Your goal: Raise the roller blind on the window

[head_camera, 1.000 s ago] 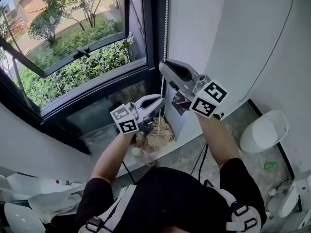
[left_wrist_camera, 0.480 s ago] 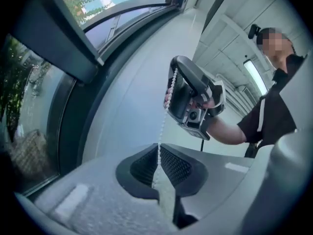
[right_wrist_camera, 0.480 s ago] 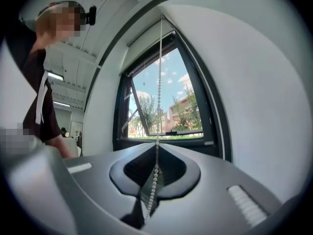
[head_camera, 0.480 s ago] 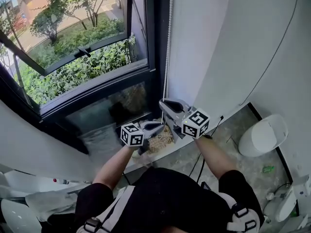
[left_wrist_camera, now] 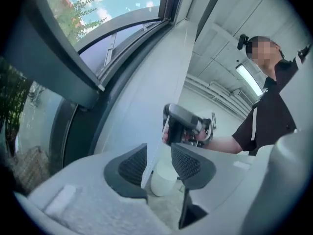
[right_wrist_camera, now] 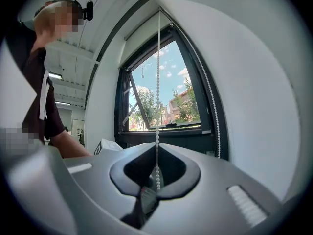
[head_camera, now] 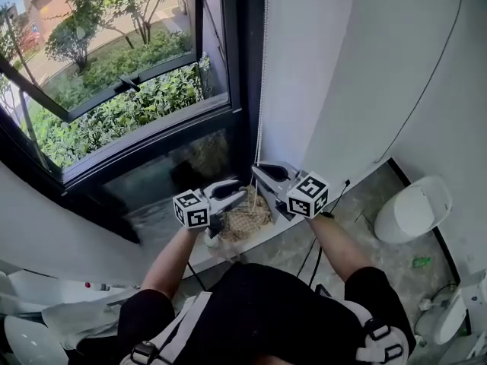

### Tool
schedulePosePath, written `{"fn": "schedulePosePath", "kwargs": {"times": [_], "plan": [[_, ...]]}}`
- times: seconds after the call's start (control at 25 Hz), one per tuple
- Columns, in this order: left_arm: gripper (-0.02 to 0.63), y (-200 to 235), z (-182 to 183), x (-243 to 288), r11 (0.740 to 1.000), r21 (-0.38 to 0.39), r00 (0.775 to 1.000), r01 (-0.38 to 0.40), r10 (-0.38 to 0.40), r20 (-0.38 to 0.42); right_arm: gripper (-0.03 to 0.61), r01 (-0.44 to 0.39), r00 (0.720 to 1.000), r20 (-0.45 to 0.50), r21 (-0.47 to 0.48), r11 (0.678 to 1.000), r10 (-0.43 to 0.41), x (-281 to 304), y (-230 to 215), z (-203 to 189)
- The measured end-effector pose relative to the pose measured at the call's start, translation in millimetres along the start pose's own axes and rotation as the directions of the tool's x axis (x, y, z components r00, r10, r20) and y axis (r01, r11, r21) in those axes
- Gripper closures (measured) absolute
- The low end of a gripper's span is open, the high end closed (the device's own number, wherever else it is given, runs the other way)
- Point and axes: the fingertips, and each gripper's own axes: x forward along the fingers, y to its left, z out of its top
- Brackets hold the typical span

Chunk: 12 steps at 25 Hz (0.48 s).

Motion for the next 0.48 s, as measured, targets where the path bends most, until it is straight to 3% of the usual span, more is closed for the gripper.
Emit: {"fn": "schedulePosePath", "kwargs": {"times": [0.16, 0.28, 0.48], "plan": [[0.449, -21.3, 87.9, 1.6, 0.994, 0.102, 0.990, 0.042, -0.055, 0.131, 0.563, -0.009, 1.000, -0.009, 0.004, 1.000, 0.009, 0.9, 2.2, -1.8], [0.438, -50.8, 159.5, 14.0, 0.977, 0.184, 0.961, 0.108, -0.150, 0.233, 0.563, -0.015, 1.000, -0.013, 0.003, 1.000, 0.015, 0.7, 5.8, -2.0], [0.408, -94.2, 241.1, 48.6, 0.932, 0.288, 0.920, 0.221, -0.297, 0.255, 0.563, -0.012, 1.000, -0.020, -0.006, 1.000, 0.011, -0.9, 6.6, -1.1]]}}
